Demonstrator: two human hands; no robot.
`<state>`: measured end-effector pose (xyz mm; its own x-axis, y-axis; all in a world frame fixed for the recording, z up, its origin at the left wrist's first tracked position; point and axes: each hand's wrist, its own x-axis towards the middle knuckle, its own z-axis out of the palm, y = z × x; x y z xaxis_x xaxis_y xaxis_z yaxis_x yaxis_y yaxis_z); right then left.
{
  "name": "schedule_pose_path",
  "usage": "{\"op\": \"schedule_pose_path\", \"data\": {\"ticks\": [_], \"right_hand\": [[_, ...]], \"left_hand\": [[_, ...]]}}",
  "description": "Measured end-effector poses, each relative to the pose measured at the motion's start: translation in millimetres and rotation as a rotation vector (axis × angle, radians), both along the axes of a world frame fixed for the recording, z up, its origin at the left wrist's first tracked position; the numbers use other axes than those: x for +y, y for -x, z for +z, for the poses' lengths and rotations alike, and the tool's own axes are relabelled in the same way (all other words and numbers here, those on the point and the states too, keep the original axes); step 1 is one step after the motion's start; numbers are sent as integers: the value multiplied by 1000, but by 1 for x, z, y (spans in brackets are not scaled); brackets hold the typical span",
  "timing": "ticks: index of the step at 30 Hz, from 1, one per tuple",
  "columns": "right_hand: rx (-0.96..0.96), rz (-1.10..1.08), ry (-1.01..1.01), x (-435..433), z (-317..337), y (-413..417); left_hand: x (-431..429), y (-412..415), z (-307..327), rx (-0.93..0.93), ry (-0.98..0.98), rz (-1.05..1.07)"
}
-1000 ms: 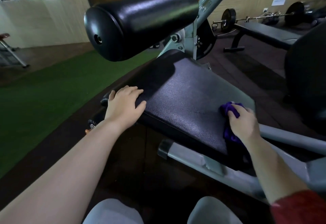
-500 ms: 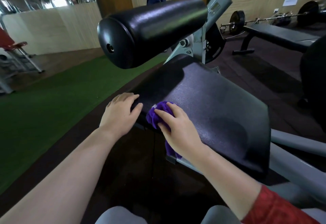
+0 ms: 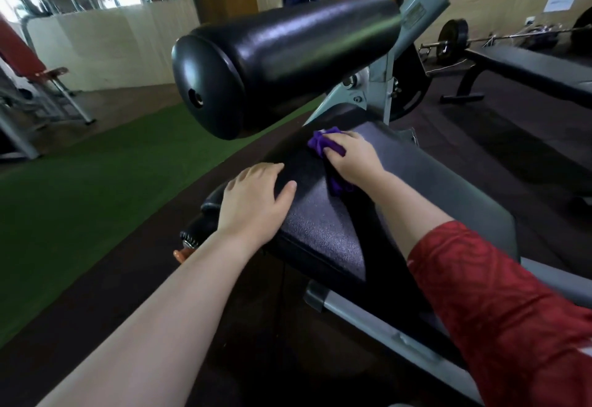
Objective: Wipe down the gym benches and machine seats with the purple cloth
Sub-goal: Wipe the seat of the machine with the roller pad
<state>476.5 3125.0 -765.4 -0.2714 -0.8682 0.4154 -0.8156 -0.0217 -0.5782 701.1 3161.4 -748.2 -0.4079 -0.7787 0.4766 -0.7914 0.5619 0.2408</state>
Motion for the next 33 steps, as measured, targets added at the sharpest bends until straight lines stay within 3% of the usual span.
{"op": "schedule_pose_path", "data": {"ticks": [9,17,24,33], "right_hand": [[-91,-178,-72,-10,-20,89],[-144,-354,-99,85,-52,101],[-91,-234,-32,134,-67,53],[3,-12,5,20,-23,49]], "left_hand": [[-15,53,-1,-175,-122,-4],[-6,77,-7,-207,-106,-79],[-8,73,-17,-258,-39,-85],[-27,76,-15,-318,27,-89]]}}
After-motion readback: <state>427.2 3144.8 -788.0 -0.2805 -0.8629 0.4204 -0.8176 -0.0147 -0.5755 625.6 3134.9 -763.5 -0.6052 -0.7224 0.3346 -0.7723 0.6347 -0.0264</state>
